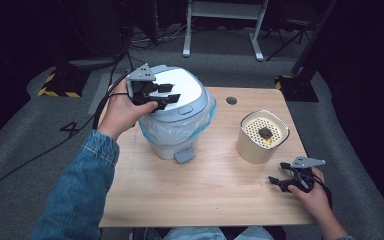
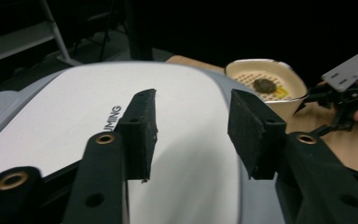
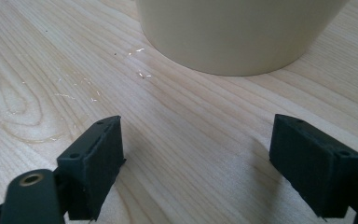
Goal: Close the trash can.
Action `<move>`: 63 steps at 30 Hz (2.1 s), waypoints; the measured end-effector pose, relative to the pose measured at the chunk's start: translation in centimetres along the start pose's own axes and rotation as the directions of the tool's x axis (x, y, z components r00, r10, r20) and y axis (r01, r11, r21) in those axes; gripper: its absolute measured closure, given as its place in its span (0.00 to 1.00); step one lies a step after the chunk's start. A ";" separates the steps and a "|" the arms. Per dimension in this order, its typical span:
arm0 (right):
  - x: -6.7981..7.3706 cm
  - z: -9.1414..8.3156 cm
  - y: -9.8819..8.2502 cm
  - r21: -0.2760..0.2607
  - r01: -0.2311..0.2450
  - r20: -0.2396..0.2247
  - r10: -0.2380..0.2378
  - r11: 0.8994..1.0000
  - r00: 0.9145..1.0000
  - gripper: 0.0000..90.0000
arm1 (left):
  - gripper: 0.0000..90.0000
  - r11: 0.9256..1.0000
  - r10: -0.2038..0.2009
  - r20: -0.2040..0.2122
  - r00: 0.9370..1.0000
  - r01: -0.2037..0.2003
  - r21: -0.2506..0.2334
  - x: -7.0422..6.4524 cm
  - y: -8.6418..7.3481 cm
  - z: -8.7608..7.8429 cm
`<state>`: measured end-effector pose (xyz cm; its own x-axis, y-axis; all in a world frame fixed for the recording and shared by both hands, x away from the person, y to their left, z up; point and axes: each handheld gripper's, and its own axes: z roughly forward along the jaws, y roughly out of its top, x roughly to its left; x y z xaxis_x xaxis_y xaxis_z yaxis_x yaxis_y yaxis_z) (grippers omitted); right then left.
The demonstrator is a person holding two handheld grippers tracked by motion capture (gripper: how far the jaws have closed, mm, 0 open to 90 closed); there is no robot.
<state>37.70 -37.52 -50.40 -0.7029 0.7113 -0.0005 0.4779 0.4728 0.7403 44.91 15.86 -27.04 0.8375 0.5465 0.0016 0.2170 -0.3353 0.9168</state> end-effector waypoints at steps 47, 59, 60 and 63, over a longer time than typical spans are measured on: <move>0.0 0.0 0.0 0.000 -0.001 -0.002 0.001 1.000 1.000 0.20 | 0.38 0.992 -0.035 -0.107 0.994 0.047 0.119 -4.8 -14.2 -10.4; 0.0 0.0 0.0 0.000 0.000 -0.002 0.000 1.000 1.000 0.20 | 0.38 0.973 -0.080 -0.143 0.986 0.109 0.204 -4.1 -18.9 -9.2; 0.0 0.0 0.0 0.000 0.001 -0.001 -0.001 1.000 1.000 0.20 | 0.38 0.972 -0.086 -0.145 0.986 0.115 0.205 -4.1 -19.2 -9.1; 0.0 0.0 0.0 0.000 0.000 -0.002 0.000 1.000 1.000 0.20 | 0.39 0.971 -0.081 -0.146 0.986 0.111 0.213 -4.0 -20.4 -8.7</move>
<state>37.71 -37.51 -50.40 -0.7036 0.7106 0.0010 0.4780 0.4723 0.7405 32.70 27.21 -42.30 0.7351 0.6778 -0.0143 0.4106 -0.4284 0.8049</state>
